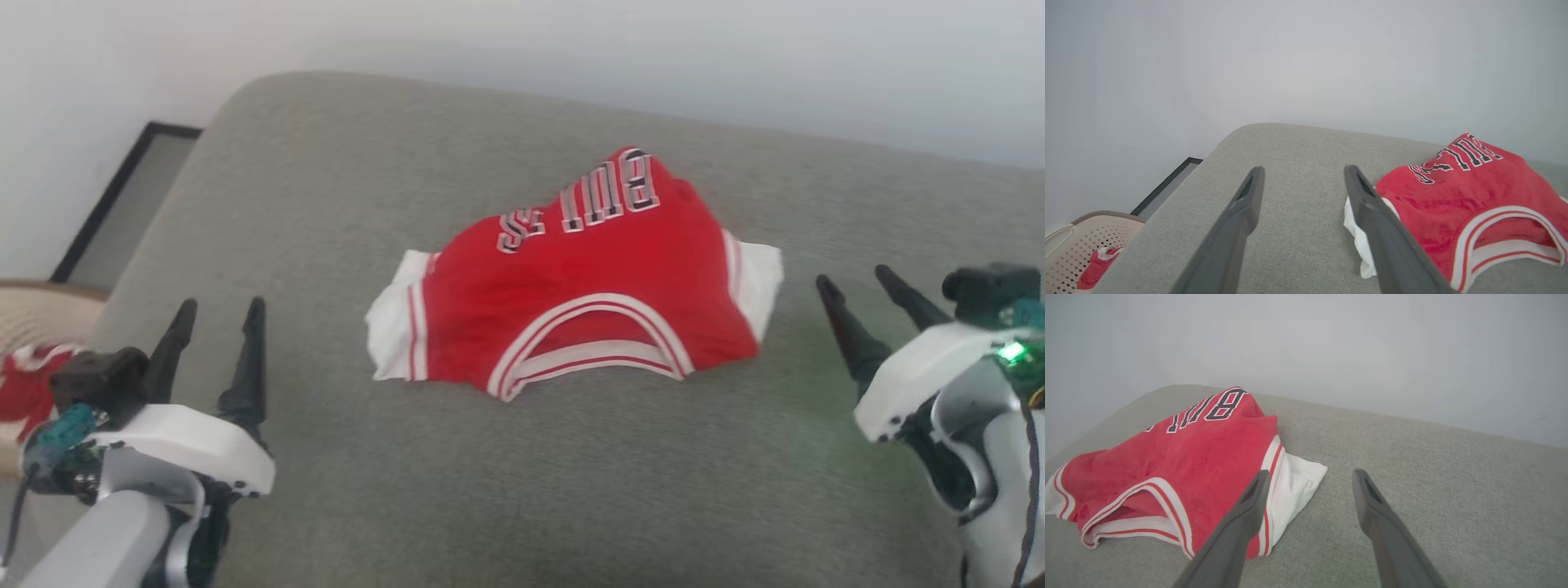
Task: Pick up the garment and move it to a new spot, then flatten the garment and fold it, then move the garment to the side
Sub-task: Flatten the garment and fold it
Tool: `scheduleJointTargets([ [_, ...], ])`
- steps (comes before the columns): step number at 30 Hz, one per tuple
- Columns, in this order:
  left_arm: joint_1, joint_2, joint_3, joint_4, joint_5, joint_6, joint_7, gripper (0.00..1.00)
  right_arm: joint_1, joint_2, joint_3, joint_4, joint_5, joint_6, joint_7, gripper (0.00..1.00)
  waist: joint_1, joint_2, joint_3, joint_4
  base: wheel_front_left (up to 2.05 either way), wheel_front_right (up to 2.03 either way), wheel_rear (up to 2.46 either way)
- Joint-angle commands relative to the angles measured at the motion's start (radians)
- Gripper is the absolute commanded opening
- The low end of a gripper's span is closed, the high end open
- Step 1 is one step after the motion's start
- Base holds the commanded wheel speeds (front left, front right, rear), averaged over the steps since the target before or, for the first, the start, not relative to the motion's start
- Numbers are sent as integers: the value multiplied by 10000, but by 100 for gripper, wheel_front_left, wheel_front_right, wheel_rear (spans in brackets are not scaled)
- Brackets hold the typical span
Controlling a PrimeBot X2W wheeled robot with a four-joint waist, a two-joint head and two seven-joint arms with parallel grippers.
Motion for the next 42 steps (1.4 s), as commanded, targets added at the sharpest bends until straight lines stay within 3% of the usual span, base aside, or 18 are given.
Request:
scheduleJointTargets([
  [1, 207, -350, 218, -106, 225, -14, -149, 100, -264, -124, -11, 206, -87, -3, 343, 100, 0, 0, 194, 530, 0, 0, 0],
  [3, 280, -535, 389, -106, 374, 51, -179, 100, -426, -202, -2, 316, -120, -3, 527, 100, 0, 0, 249, 658, 0, 0, 0],
  [6, 516, -1287, 1103, -293, 934, -101, -192, 100, -891, -465, 74, 707, -166, -3, 1116, 100, 0, 0, 428, 1038, 0, 0, 0],
  [16, 1255, -3518, 3134, -76, 2482, -1520, -202, 100, -2250, -957, 297, 2603, -277, -3, 3710, 100, 0, 0, 880, 1862, 0, 0, 0],
  [23, 1360, -4519, 4087, 208, 3353, -2383, -203, 100, -2732, -854, 371, 4034, -120, -9, 6184, 100, 0, 0, 1094, 2050, 0, 0, 0],
  [24, 1369, -4633, 4208, 256, 3469, -2507, -203, 100, -2789, -833, 403, 4215, -117, -11, 6514, 82, 0, 0, 1116, 2052, 0, 0, 0],
  [25, 1367, -4841, 4419, 353, 3675, -2711, -204, 100, -2913, -817, 483, 4387, -116, -11, 6910, 0, 0, 0, 1147, 2039, 0, 0, 0],
  [32, 1333, -5286, 5215, 585, 4306, -3258, -204, 100, -3603, -1002, 450, 4149, -121, -12, 6971, 0, 0, 0, 1021, 1783, 0, 0, 0],
  [42, 1596, -5328, 6151, 560, 4831, -3656, -205, 100, -3003, -1766, 453, 2032, 575, -11, 7444, 0, 0, 0, 667, 869, 0, 0, 0],
])
